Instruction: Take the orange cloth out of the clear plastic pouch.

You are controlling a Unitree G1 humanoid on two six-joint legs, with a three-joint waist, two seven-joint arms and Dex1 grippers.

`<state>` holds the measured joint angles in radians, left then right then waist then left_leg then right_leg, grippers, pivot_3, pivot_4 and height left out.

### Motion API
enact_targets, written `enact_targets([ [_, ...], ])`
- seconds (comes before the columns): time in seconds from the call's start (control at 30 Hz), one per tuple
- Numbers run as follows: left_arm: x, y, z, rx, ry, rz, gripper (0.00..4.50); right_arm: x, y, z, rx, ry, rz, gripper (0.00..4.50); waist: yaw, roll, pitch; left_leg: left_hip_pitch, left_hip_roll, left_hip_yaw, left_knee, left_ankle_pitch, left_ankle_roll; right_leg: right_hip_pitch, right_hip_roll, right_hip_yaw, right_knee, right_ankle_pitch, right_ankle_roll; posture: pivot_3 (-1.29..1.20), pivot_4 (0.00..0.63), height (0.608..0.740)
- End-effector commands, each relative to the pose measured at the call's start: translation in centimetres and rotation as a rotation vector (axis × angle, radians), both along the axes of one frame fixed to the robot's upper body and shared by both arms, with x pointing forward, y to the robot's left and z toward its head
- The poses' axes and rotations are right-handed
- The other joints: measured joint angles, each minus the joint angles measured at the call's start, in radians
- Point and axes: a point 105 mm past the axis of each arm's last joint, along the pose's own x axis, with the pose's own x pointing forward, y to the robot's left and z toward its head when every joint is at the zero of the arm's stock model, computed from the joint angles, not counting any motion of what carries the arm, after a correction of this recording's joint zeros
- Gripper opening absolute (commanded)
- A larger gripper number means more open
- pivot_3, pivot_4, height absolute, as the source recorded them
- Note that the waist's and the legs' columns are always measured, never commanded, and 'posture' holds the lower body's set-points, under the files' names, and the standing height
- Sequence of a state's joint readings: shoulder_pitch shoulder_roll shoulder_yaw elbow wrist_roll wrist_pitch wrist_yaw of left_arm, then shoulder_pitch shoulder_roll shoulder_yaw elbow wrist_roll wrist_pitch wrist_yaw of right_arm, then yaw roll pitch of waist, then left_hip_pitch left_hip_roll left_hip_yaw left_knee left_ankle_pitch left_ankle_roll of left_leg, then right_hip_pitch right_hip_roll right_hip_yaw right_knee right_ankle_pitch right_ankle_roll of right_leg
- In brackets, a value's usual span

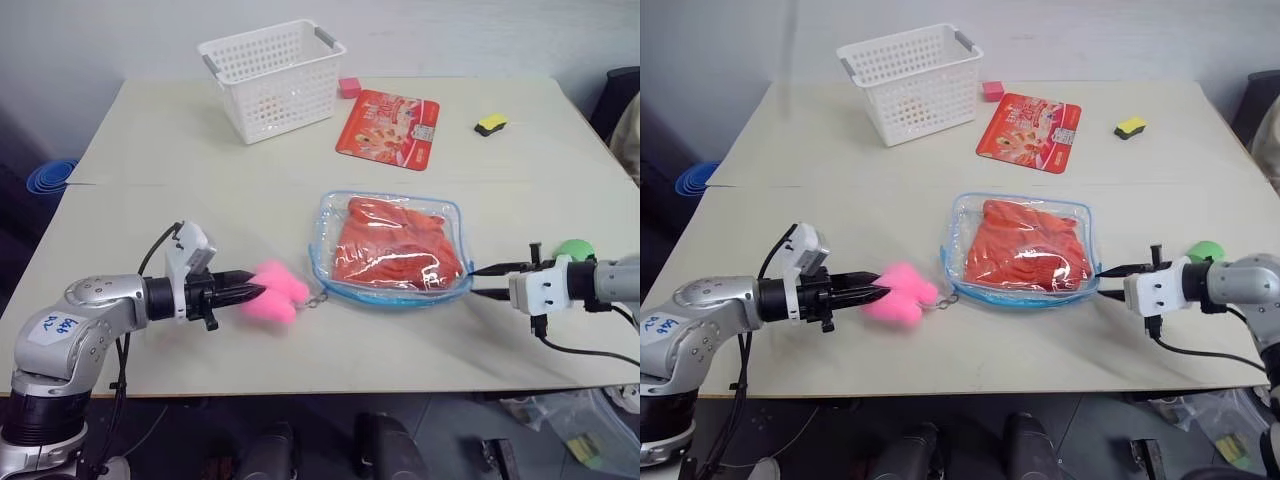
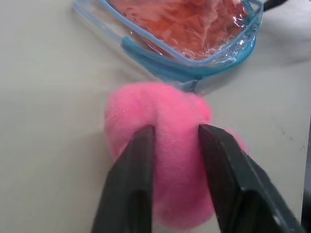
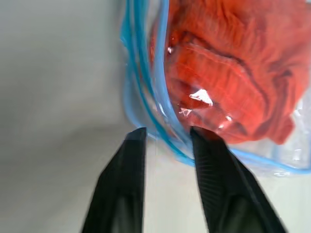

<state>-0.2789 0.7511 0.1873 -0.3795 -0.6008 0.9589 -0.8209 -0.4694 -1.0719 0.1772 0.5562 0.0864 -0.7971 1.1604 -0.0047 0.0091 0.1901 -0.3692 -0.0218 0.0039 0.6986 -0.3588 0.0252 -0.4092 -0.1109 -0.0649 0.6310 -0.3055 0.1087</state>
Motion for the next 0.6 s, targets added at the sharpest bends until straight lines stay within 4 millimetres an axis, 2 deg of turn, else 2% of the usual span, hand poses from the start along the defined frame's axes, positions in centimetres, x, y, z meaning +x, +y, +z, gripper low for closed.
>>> enact_targets([
  [0.03,0.2,1.4,1.4,-0.015,-0.056,0.052,2.61,-0.4,-1.1,2.4,0.014,-0.055,-0.047,2.73,0.002,0.0,0.0,0.0,0.0,0.0,0.0,0.0,0.0,0.0,0.0,0.0,0.0,0.0,0.0,0.0,0.15,0.74],
  [0.2,1.5,4.5,3.1,0.186,-0.144,0.043,4.22,-0.9,-2.2,4.2,0.08,-0.064,-0.157,4.49,0.003,0.0,0.0,0.0,0.0,0.0,0.0,0.0,0.0,0.0,0.0,0.0,-0.002,0.0,0.0,0.0,0.15,0.74],
  [0.23,1.7,4.3,4.1,0.213,-0.183,0.009,4.49,-1.2,-2.1,4.5,0.119,-0.029,-0.181,4.5,0.003,0.0,0.0,0.0,0.0,0.0,0.0,0.0,0.0,0.0,0.0,0.0,-0.002,0.0,0.0,0.0,0.15,0.74],
  [0.27,1.9,3.8,5.3,0.216,-0.218,-0.031,4.49,-1.8,-1.9,4.7,0.163,0.025,-0.204,4.5,0.006,0.0,0.0,0.001,0.0,0.0,0.0,0.0,0.0,0.0,0.0,0.0,-0.002,0.0,0.0,0.0,0.15,0.74],
  [0.33,2.2,1.2,7.5,0.199,-0.297,-0.139,4.49,-3.3,-1.0,4.8,0.234,0.147,-0.22,4.5,0.024,0.0,0.0,-0.001,-0.001,-0.002,0.0,0.0,0.0,0.001,0.0,-0.002,-0.003,0.0,0.0,0.0,0.15,0.74],
  [0.4,2.2,-1.8,8.1,0.22,-0.365,-0.257,4.49,-4.7,0.1,5.2,0.302,0.227,-0.23,4.5,0.033,0.0,0.0,-0.001,-0.001,-0.002,0.001,0.0,0.001,0.001,-0.001,-0.003,-0.002,0.0,0.001,0.0,0.15,0.74],
  [0.47,2.3,-4.2,7.4,0.301,-0.438,-0.363,4.49,-5.8,1.2,5.7,0.378,0.282,-0.24,4.5,0.034,0.0,0.0,-0.002,-0.002,-0.002,0.0,-0.001,0.002,0.002,0.0,-0.004,-0.002,0.001,0.002,0.0,0.15,0.74],
  [0.6,2.7,-7.8,4.8,0.449,-0.564,-0.524,4.49,-7.4,3.1,6.2,0.479,0.384,-0.259,4.5,0.028,0.0,0.0,-0.001,-0.002,0.001,0.0,-0.002,0.003,0.002,0.002,-0.004,-0.003,0.002,0.004,0.0,0.15,0.74],
])
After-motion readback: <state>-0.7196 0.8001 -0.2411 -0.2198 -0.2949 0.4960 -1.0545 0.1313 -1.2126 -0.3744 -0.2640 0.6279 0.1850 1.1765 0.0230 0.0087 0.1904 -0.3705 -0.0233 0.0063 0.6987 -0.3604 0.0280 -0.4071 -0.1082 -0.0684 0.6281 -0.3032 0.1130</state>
